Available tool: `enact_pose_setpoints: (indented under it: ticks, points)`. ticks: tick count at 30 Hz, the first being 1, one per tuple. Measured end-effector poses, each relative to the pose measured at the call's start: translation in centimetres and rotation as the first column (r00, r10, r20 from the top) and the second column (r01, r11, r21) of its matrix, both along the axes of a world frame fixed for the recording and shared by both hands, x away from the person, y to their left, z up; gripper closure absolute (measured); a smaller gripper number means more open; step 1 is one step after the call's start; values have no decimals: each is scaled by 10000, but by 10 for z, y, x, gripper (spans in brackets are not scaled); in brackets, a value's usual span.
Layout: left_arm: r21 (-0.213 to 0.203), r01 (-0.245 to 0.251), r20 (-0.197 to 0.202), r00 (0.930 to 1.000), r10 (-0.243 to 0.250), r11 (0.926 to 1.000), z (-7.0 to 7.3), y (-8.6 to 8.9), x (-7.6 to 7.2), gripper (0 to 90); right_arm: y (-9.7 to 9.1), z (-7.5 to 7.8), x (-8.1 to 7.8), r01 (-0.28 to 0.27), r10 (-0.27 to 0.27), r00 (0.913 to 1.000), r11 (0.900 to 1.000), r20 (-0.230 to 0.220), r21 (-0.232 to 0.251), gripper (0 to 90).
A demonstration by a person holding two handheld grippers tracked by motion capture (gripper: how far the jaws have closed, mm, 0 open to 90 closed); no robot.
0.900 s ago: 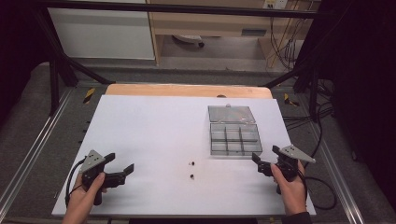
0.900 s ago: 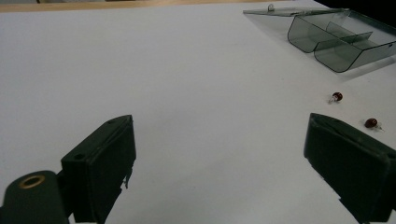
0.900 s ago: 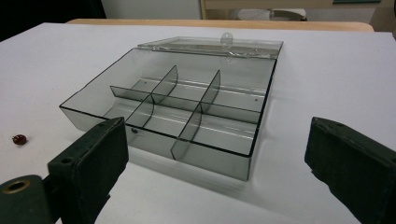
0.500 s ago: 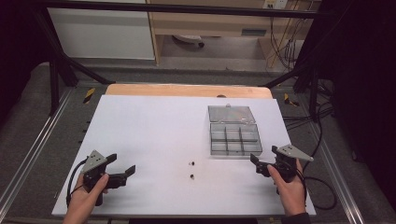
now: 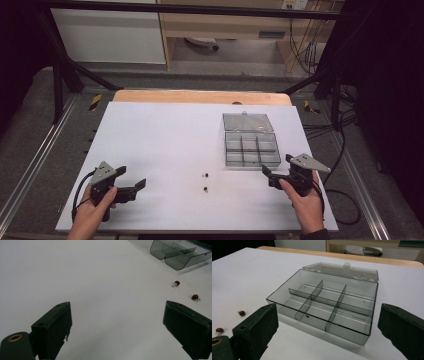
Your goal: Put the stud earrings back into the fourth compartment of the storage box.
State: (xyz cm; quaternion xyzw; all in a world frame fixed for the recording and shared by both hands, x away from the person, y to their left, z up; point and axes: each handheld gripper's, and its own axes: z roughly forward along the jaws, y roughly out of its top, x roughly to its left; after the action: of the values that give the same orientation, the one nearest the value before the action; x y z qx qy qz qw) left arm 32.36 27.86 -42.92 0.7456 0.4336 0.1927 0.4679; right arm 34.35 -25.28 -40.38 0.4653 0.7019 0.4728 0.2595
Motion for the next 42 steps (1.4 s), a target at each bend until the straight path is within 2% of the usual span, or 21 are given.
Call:
enact_pose_setpoints:
  ticks: [3,10,12,16,19,20,22,26,27,28,29,30,32,33,34,36,37,38,40,41,42]
  points:
    - [7,23,-70,10000,-23,10000,-1,0,0,87,6,3,0,-136,136,9999,9999,6,77,34]
    - [63,125,-171,9998,-124,9999,-3,-1,1,85,42,17,-2,-1118,1119,9936,9936,123,-141,31]
    - [96,125,-243,9996,-122,9999,-3,-2,0,85,62,18,-1,-1697,1696,9855,9849,-58,-329,35]
    - [150,121,-281,9995,-116,9998,-4,-2,1,85,88,19,2,-2387,2379,9711,9697,-197,-530,47]
    - [202,168,-320,9994,-162,9997,-4,-3,1,85,102,18,4,-2770,2757,9608,9587,-286,-646,56]
    - [212,182,-316,9993,-176,9996,-4,-3,1,85,102,18,4,-2770,2757,9608,9587,-286,-646,56]
    - [237,212,-345,9992,-204,9995,-5,-4,1,85,111,18,5,-2967,2950,9549,9525,-338,-680,61]
    - [233,241,-376,9990,-232,9994,-5,-4,1,85,134,15,5,-3548,3517,9348,9314,-494,-817,105]
    - [241,257,-383,9990,-248,9994,-5,-4,1,85,134,15,5,-3548,3517,9348,9314,-494,-817,105]
    - [274,291,-384,9989,-281,9992,-5,-5,1,85,139,14,5,-3677,3642,9298,9261,-543,-844,115]
    - [286,309,-391,9988,-298,9991,-5,-5,1,84,149,11,5,-3907,3860,9202,9158,-649,-933,138]
    - [288,317,-392,9988,-306,9991,-5,-5,1,84,149,11,5,-3907,3860,9202,9158,-649,-933,138]
    - [331,301,-376,9989,-289,9990,-5,-5,1,84,160,4,6,-4108,4034,9110,9061,-861,-1011,197]
    - [344,330,-379,9988,-317,9989,-5,-5,1,84,160,4,6,-4108,4034,9110,9061,-861,-1011,197]
    - [338,351,-404,9986,-337,9988,-5,-5,1,84,165,0,8,-4184,4095,9069,9031,-996,-969,258]
    - [300,359,-428,9985,-346,9989,-6,-5,2,84,168,-5,11,-4283,4166,9011,8984,-1204,-971,316]
    - [294,349,-440,9985,-336,9990,-6,-4,2,84,168,-5,11,-4283,4166,9011,8984,-1204,-971,316]
    - [291,337,-445,9985,-324,9990,-6,-4,2,85,170,-10,14,-4400,4263,8947,8925,-1331,-991,390]
    - [276,328,-440,9985,-315,9991,-6,-4,2,85,171,-12,16,-4396,4244,8943,8924,-1419,-1017,420]
    - [276,334,-442,9985,-322,9991,-5,-4,2,85,171,-17,20,-4525,4343,8865,8858,-1594,-1031,486]
    - [350,338,-408,9986,-324,9988,-5,-4,2,85,170,-20,22,-4541,4329,8849,8840,-1720,-1108,510]
